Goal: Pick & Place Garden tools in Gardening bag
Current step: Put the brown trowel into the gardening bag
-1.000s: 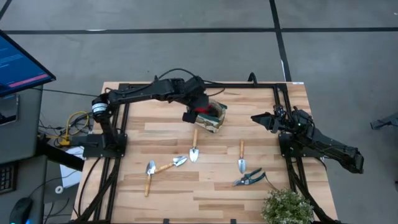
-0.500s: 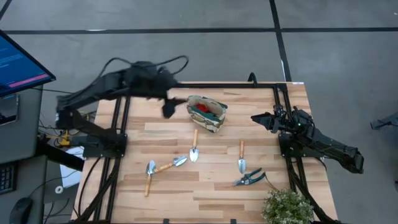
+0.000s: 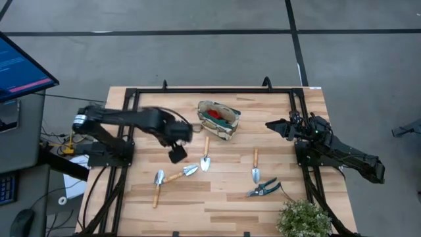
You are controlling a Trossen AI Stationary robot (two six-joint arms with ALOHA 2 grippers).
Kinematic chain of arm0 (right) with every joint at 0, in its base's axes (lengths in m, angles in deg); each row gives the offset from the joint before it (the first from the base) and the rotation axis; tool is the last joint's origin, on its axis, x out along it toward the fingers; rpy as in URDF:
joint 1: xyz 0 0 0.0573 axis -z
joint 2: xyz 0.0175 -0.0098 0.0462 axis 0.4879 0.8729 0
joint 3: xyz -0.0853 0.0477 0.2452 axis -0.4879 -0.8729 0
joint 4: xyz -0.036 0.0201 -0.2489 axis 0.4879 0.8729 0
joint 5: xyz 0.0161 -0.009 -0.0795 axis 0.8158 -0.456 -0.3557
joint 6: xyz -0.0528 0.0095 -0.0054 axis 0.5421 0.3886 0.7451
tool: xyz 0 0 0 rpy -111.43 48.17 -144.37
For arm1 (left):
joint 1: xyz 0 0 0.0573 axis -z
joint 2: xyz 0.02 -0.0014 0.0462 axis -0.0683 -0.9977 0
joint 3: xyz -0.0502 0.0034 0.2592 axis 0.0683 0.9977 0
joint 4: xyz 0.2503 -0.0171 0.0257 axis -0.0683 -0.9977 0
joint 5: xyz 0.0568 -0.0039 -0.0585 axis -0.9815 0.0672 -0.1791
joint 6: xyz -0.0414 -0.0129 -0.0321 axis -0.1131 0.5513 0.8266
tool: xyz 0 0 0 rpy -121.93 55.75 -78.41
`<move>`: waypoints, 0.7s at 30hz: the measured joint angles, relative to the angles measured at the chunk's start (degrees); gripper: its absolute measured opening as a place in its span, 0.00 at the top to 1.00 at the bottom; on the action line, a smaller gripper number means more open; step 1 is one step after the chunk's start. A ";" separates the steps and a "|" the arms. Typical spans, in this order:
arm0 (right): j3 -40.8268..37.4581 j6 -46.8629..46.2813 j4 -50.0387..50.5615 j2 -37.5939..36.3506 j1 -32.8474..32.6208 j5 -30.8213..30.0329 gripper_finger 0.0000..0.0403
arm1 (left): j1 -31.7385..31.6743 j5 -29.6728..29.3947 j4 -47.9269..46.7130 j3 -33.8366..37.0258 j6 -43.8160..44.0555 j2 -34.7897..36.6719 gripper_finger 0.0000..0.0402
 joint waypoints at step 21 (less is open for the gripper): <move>0.00 0.32 0.00 0.00 -0.02 0.20 0.43 | 16.27 4.74 18.10 24.14 14.15 -0.96 0.29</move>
